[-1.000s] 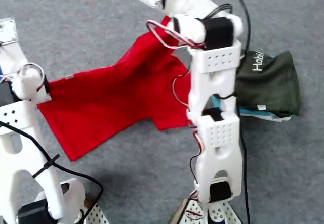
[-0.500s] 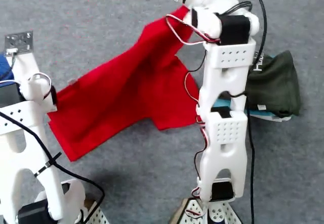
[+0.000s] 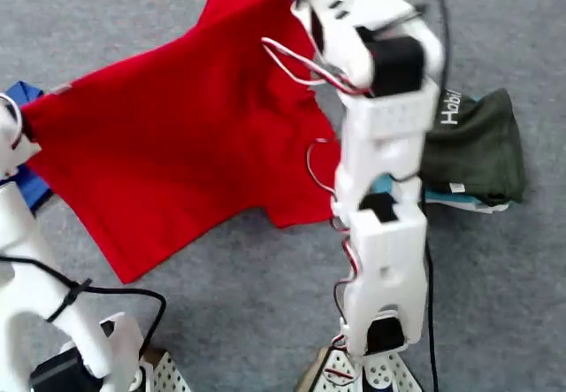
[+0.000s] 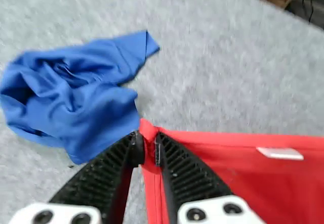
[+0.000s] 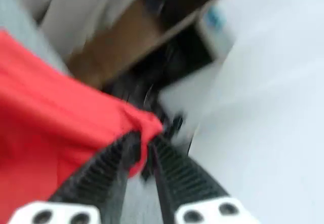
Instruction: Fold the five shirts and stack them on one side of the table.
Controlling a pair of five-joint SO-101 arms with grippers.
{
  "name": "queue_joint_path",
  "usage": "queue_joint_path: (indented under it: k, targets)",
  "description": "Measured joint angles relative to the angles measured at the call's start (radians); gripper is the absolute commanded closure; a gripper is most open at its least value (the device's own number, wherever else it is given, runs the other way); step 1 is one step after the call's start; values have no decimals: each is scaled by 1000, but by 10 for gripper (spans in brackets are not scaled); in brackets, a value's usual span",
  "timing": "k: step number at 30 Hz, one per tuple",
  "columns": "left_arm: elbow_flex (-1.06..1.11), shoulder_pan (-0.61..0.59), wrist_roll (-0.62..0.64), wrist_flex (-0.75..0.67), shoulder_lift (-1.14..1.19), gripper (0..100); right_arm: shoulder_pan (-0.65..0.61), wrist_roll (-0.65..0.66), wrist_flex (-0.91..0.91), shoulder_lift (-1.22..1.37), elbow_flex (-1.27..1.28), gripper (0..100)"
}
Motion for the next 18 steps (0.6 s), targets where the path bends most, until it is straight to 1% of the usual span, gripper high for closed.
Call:
queue_joint_path:
  k: [8, 10, 12, 14, 18]
  targets:
    - [-325, -9, 0, 292, -2, 981, 0, -120, 101, -299, 0, 995]
    - [-384, -31, 0, 315, -11, 981, 0, -149, 114, -376, -2, 995]
    - [-416, -77, 0, 319, -40, 981, 0, -166, 117, -446, -2, 995]
    - [-428, -110, -3, 321, -89, 982, 0, -170, 117, -511, -2, 995]
    - [-405, -137, -61, 321, -213, 982, -5, -173, 117, -617, -2, 995]
